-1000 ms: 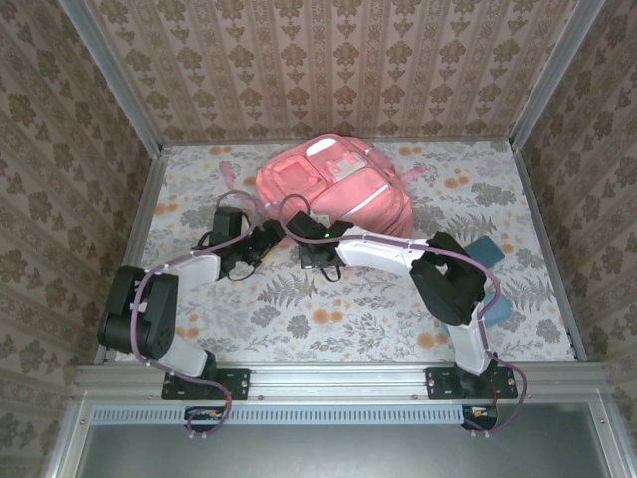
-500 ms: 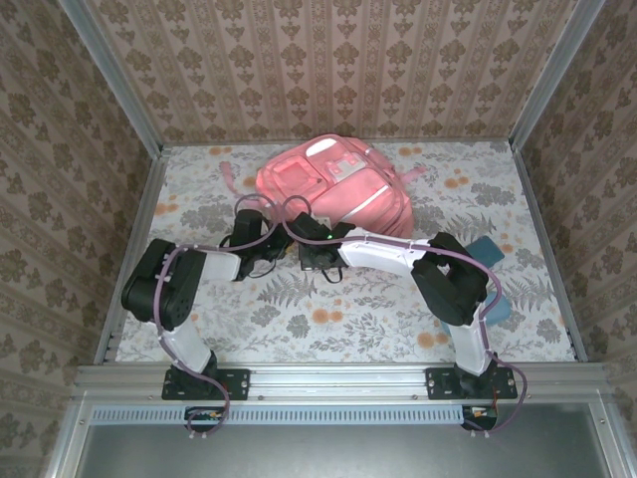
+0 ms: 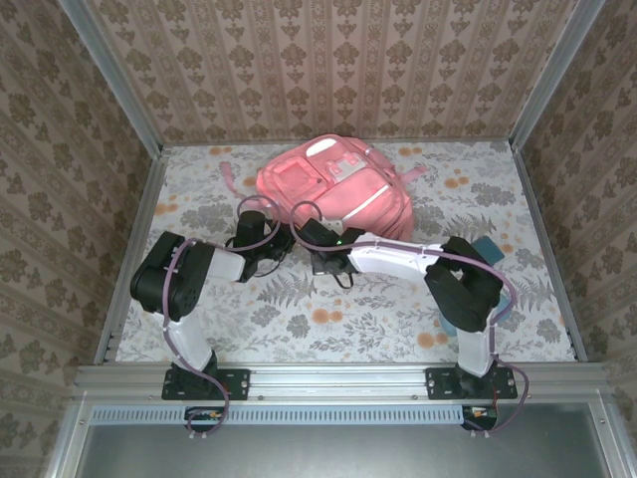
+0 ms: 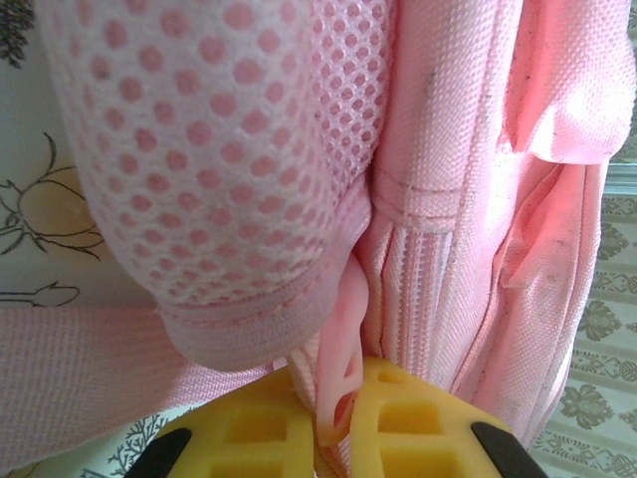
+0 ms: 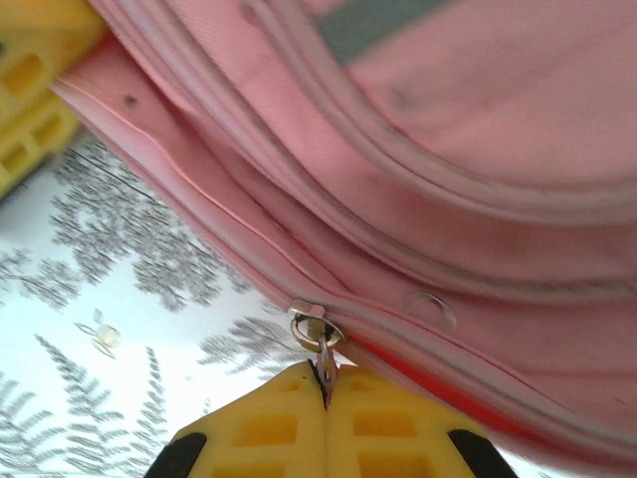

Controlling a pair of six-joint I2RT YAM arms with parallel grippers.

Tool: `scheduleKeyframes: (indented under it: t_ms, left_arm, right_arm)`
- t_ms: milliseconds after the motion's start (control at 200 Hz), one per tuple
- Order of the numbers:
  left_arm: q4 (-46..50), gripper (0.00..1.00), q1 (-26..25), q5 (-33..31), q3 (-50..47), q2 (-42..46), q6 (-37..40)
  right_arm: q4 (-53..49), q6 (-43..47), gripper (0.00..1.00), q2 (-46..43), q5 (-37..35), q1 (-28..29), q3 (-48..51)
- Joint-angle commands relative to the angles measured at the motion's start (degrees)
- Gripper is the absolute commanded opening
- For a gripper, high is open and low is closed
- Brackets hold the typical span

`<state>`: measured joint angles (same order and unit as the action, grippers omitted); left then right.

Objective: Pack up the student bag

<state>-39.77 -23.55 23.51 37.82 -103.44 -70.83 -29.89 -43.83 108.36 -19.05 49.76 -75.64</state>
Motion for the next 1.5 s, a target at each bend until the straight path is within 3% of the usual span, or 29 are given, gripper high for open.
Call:
scheduleKeyframes:
  t_ms: [0,135,250,470,525,700,860,990,1135,1290,1495]
  left_arm:
    - [4.33,0.0,1.66,-4.16,-0.16,1.79,3.15]
    - [7.48,0.0,3.45,-4.17,-0.29,3.27,5.44]
    - [10.41,0.0,4.77,-4.42,0.28,4.58,7.55]
    - [21.05,0.0,8.19,-7.03,3.58,9.19,14.44]
    - [24.06,0.09,9.39,-7.86,4.13,11.15,16.29]
    - [36.46,0.56,12.91,-11.8,4.22,19.84,20.51]
    - [44.49,0.7,15.43,-11.56,0.74,29.17,20.47]
    - [47.76,0.72,15.43,-7.62,-2.11,34.96,18.78]
    - [43.97,0.7,15.26,-2.15,-6.45,38.78,14.11]
    - [36.81,0.66,14.02,2.06,-9.51,38.37,8.81]
    - [30.69,0.63,10.56,2.78,-9.59,34.46,5.19]
  right_arm:
    - [-8.28,-0.7,0.0,-6.12,-5.11,-0.3,4.66]
    - [-11.45,-1.5,0.0,-12.09,-7.05,-2.06,10.05]
    - [-10.57,-1.16,0.0,-15.17,-4.62,-4.81,13.17]
    - [3.14,8.06,0.0,-13.11,20.75,-6.29,12.75]
    - [5.23,9.27,0.0,-11.24,25.75,-5.8,11.08]
    - [9.56,10.44,0.0,-4.46,34.0,-2.86,3.79]
    - [12.96,9.3,0.0,2.57,38.42,-1.53,-3.84]
    - [14.23,9.12,0.0,5.79,40.01,-1.39,-8.1]
    - [14.55,8.99,0.0,7.6,41.72,-1.35,-10.51]
    - [15.04,8.43,0.0,6.92,41.5,-1.41,-9.46]
    - [14.96,8.28,0.0,5.57,40.76,-1.38,-8.04]
